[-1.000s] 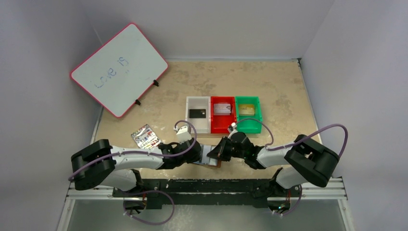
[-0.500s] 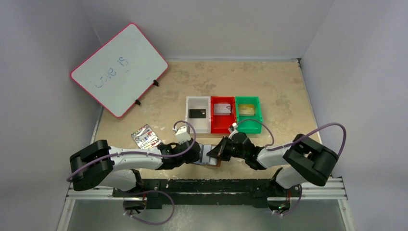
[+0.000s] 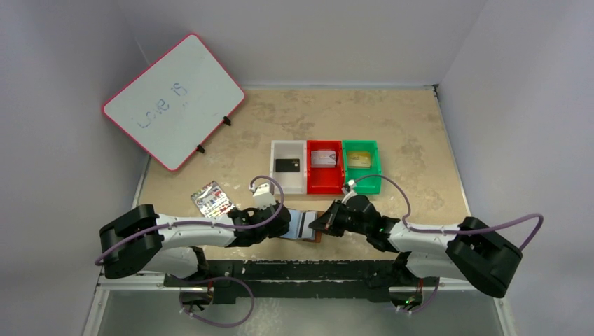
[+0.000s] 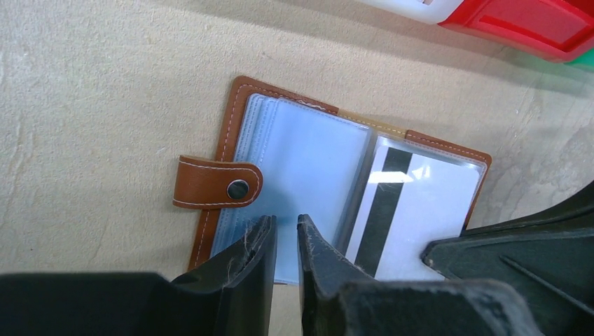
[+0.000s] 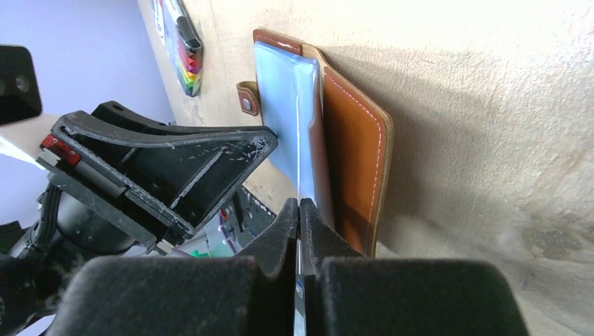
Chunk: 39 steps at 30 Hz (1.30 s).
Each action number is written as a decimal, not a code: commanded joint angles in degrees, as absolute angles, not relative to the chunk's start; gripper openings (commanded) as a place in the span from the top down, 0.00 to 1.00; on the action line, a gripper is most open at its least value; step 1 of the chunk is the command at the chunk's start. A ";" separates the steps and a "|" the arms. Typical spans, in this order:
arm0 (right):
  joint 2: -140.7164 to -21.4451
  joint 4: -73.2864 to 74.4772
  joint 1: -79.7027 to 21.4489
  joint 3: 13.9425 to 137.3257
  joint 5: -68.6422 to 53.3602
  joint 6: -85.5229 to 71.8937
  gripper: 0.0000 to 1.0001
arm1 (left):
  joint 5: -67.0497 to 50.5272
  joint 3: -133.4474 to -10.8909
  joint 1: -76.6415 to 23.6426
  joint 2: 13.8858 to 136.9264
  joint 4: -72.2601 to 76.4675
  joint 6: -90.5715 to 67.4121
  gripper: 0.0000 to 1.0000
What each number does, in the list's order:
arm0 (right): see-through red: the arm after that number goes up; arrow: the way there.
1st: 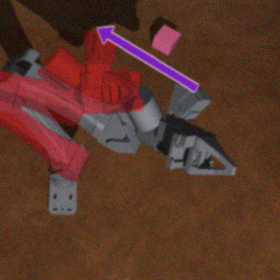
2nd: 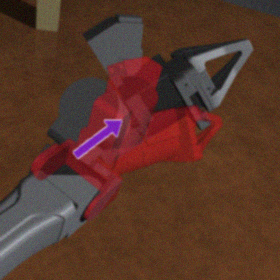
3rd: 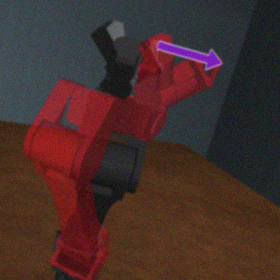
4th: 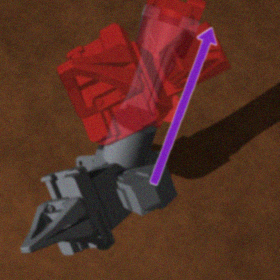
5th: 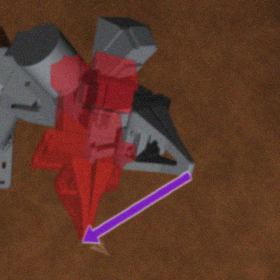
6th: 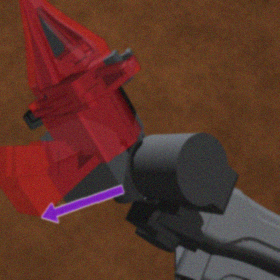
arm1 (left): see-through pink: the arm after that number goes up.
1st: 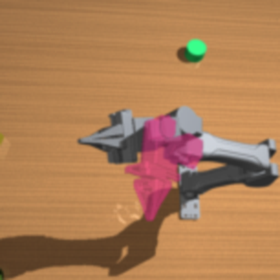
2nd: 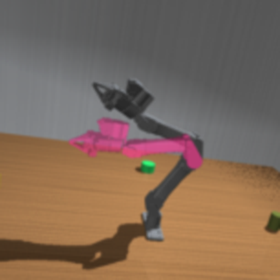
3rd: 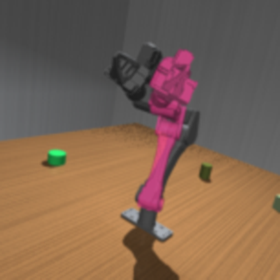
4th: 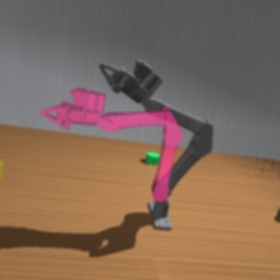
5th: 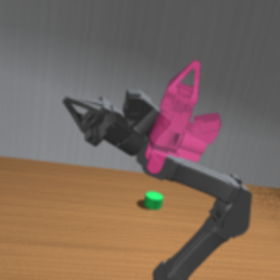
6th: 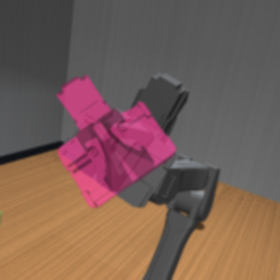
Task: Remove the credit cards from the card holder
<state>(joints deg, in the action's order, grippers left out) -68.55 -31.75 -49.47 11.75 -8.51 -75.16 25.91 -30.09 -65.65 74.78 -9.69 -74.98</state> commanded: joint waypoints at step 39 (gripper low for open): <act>-28.62 -8.50 -49.34 15.50 10.51 -45.02 1.00 | 36.64 -32.79 -65.54 63.40 -22.17 -74.89 0.39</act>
